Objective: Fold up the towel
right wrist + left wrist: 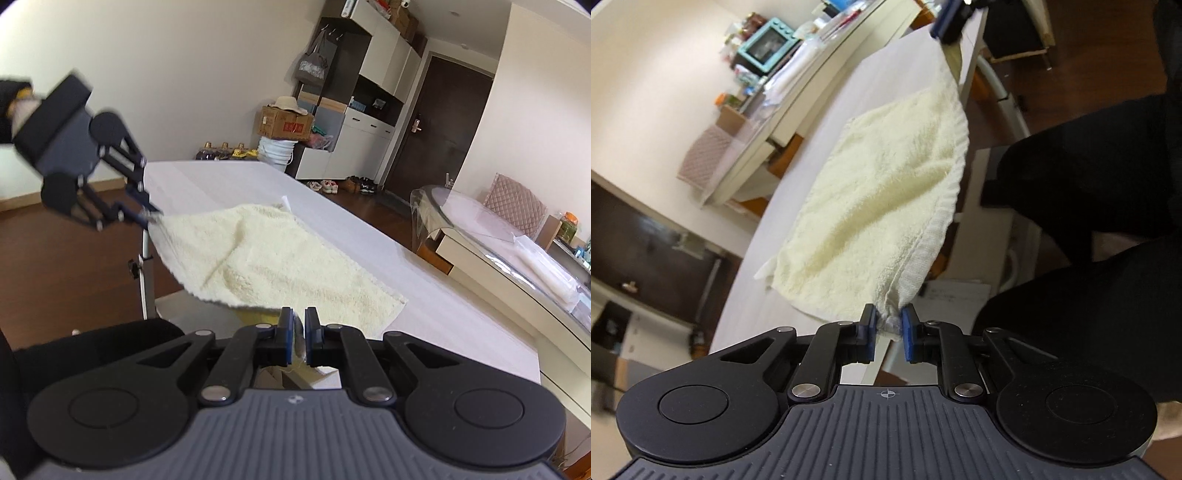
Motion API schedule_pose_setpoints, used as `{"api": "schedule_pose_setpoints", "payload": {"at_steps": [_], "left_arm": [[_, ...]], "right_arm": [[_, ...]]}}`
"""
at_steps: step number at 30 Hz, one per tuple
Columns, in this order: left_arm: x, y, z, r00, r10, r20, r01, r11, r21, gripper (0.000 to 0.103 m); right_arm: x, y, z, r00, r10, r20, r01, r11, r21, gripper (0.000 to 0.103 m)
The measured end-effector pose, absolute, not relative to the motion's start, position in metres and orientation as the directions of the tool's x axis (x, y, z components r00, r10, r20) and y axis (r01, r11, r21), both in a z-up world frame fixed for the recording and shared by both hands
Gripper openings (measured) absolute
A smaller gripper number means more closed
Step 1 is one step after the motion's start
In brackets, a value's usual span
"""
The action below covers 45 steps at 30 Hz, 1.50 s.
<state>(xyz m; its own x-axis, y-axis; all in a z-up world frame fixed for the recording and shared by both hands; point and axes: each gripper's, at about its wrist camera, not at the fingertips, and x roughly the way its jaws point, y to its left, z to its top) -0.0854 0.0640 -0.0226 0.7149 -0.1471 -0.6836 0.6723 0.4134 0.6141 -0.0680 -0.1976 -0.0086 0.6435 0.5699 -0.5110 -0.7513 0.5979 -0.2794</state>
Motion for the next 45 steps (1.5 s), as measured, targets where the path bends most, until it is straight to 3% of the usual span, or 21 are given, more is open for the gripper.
{"api": "schedule_pose_setpoints", "payload": {"at_steps": [9, 18, 27, 36, 39, 40, 45], "left_arm": [[-0.043, 0.076, 0.026, 0.619, -0.217, -0.755, 0.737, 0.493, 0.463, 0.015], [0.044, 0.081, 0.056, 0.64, -0.169, -0.75, 0.621, 0.688, 0.375, 0.015], [0.134, 0.089, 0.035, 0.59, -0.166, -0.79, 0.6, 0.745, 0.292, 0.015], [0.172, 0.104, 0.009, 0.558, -0.138, -0.818, 0.561, 0.79, 0.249, 0.015], [0.171, 0.103, 0.003, 0.556, -0.131, -0.821, 0.566, 0.783, 0.258, 0.016], [0.171, 0.103, 0.0, 0.553, -0.129, -0.823, 0.568, 0.781, 0.26, 0.016], [0.171, 0.101, -0.011, 0.548, -0.112, -0.829, 0.576, 0.769, 0.277, 0.017]], "right_arm": [[-0.066, -0.209, 0.005, 0.602, 0.612, -0.512, -0.786, 0.568, -0.244, 0.004], [0.003, -0.203, 0.027, 0.679, 0.57, -0.462, -0.727, 0.608, -0.318, 0.004], [0.092, -0.194, 0.004, 0.653, 0.548, -0.523, -0.73, 0.64, -0.241, 0.004], [0.14, -0.185, -0.017, 0.629, 0.537, -0.562, -0.735, 0.646, -0.206, 0.003], [0.149, -0.191, -0.023, 0.598, 0.556, -0.578, -0.737, 0.664, -0.124, 0.007], [0.15, -0.194, -0.023, 0.588, 0.563, -0.581, -0.736, 0.67, -0.096, 0.014], [0.151, -0.2, -0.035, 0.539, 0.56, -0.63, -0.741, 0.67, -0.038, 0.018]]}}
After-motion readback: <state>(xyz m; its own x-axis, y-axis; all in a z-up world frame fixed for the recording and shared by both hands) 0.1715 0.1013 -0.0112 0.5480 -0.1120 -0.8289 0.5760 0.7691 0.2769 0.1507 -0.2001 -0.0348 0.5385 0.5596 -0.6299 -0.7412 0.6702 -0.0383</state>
